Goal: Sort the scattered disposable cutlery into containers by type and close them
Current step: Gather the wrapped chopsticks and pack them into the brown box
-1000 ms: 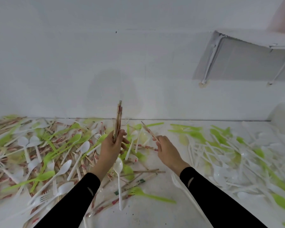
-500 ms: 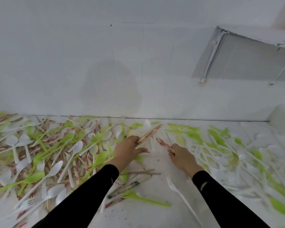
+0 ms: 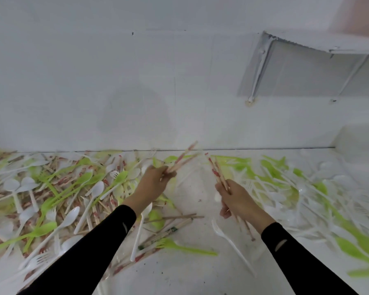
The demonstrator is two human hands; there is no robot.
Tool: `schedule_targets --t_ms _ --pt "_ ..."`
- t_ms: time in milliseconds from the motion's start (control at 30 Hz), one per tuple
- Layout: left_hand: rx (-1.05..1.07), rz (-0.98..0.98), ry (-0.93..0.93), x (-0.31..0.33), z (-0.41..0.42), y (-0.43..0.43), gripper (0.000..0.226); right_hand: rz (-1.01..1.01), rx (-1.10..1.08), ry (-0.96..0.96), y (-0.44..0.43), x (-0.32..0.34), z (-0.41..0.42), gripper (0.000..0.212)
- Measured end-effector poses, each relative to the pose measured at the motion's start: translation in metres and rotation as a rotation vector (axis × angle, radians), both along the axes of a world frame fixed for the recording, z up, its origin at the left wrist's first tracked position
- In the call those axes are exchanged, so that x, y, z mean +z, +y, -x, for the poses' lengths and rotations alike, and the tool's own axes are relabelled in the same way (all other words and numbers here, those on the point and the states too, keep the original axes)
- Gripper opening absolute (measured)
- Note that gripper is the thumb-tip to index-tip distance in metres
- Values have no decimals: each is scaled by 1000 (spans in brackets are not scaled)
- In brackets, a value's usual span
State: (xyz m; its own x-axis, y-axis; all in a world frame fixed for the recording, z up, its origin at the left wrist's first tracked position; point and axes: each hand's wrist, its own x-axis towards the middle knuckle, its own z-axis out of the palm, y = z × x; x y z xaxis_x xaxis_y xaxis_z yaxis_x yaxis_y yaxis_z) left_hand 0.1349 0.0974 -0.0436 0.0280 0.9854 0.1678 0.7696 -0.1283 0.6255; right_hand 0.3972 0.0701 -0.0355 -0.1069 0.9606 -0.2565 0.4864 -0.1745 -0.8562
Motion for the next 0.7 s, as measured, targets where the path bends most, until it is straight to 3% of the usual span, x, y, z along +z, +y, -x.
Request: schedule_targets --t_ms 133,200,267,400,600,700 --pt "122 -149 -408 38 16 -19 17 -94 282 -270 -10 -10 30 21" --pt "161 -220 -698 52 24 -30 17 -142 410 -404 -17 -16 47 25" --pt "231 -268 -860 61 34 -44 20 -207 521 -494 -25 -23 63 27" --pt "363 -242 -772 62 52 -76 28 -378 679 -588 -35 -36 84 39" --pt "303 6 -436 51 57 -112 23 -410 799 -779 -36 -43 91 54" --pt "186 63 -566 38 54 -127 12 -422 777 -812 -37 -44 82 41"
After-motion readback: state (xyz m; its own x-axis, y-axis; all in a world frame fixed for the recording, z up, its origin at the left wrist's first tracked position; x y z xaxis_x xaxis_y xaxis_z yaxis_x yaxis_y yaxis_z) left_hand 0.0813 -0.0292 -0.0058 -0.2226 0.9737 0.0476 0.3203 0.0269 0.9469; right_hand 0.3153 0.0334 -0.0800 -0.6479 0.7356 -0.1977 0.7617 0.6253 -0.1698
